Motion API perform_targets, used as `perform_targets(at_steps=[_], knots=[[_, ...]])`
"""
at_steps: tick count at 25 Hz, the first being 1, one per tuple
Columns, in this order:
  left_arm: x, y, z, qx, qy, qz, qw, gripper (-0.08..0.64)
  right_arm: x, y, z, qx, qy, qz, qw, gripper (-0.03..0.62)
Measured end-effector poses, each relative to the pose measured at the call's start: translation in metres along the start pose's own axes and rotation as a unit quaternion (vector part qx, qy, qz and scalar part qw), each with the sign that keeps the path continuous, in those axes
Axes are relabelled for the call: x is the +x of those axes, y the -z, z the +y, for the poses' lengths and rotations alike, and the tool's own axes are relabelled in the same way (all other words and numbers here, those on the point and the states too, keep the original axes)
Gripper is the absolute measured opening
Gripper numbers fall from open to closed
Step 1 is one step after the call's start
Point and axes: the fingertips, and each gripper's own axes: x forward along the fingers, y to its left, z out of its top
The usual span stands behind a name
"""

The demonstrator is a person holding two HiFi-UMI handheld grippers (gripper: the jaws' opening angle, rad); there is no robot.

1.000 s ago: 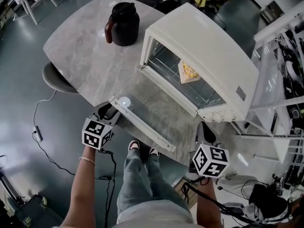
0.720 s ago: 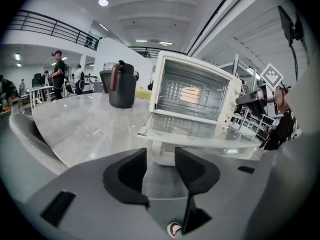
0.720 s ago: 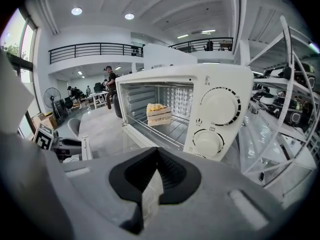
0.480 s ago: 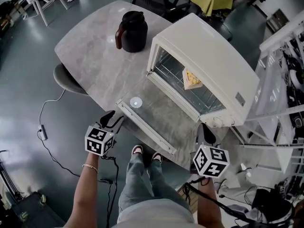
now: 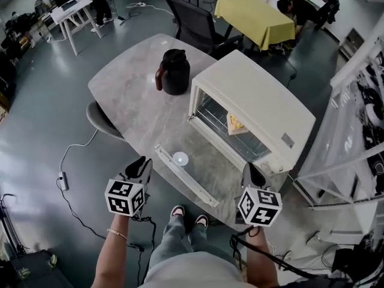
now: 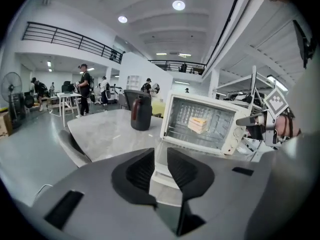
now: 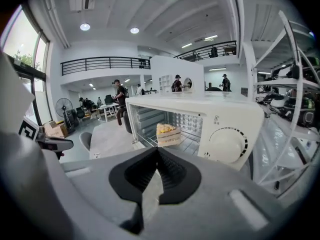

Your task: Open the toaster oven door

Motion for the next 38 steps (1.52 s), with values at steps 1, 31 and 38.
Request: perform_targets(at_steps=[1, 31, 38], knots=[[-0.005, -0.011, -0.004, 0.001, -0.007, -0.011, 0.9999, 0.078, -0.002, -0.005, 0.001, 0.000, -0.005, -0.006, 1.000, 0.005], [-0.022, -0.157, -0.081, -0.031, -0.047, -0.168, 0.9842, 0.006, -0.050, -0.101, -0.028, -0.019, -0.022, -0.130, 0.991, 0.005], [-0.018, -0.161, -0.087, -0.021, -0.043, -0.157, 0.9865, 0.006, -0.053, -0.102, -0.036, -0.015, -0.003, -0.128, 0.992, 0.005]])
